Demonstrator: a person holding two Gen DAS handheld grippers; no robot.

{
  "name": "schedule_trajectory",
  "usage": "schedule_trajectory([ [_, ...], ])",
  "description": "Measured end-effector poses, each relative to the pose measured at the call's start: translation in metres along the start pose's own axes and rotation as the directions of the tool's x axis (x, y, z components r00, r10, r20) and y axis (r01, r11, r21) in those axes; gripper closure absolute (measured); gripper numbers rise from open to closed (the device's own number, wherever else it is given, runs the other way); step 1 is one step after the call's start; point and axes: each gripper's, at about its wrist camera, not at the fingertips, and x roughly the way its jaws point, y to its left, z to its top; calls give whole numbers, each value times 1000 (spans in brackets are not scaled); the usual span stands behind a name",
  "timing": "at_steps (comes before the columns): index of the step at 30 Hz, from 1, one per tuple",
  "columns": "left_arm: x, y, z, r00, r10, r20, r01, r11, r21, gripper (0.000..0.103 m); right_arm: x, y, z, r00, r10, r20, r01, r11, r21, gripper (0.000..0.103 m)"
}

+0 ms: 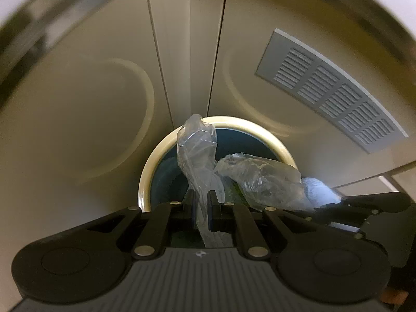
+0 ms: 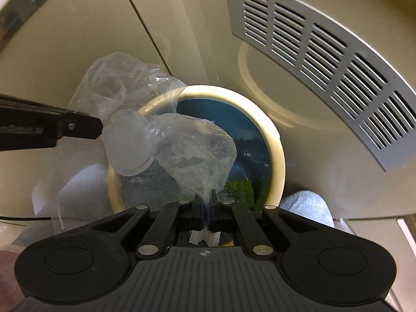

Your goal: Collect trash

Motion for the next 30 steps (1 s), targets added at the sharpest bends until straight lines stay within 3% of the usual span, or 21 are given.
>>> schedule_trajectory([
  [12,65,6,15,994,21,-109,-24,1000,-21,94,30,-2,6,996,-69,-56,69,998,-9,100],
  [13,66,7,16,994,26,-109,-28,999,-23,88,31,-3,7,995,-80,-59,80,997,-1,99],
  [15,65,10,18,993,27,-112,-30,999,-25,59,30,-7,7,994,-89,-63,91,996,23,87],
  [16,62,12,18,993,30,-110,-34,999,-33,24,28,-9,7,994,-89,-58,91,995,37,70],
  [17,58,13,19,994,37,-102,-42,998,-50,0,26,-11,6,995,-88,-53,91,995,49,51],
  [19,44,18,16,997,44,-69,-50,995,-90,0,18,-13,5,996,-81,-49,84,994,65,42],
  [23,24,24,9,995,-4,-97,-8,993,-119,0,0,-10,-6,997,-50,-56,55,995,81,41],
  [30,-27,32,-35,998,30,-54,-39,984,-176,0,-58,-1,-23,1000,-6,14,5,998,62,40],
])
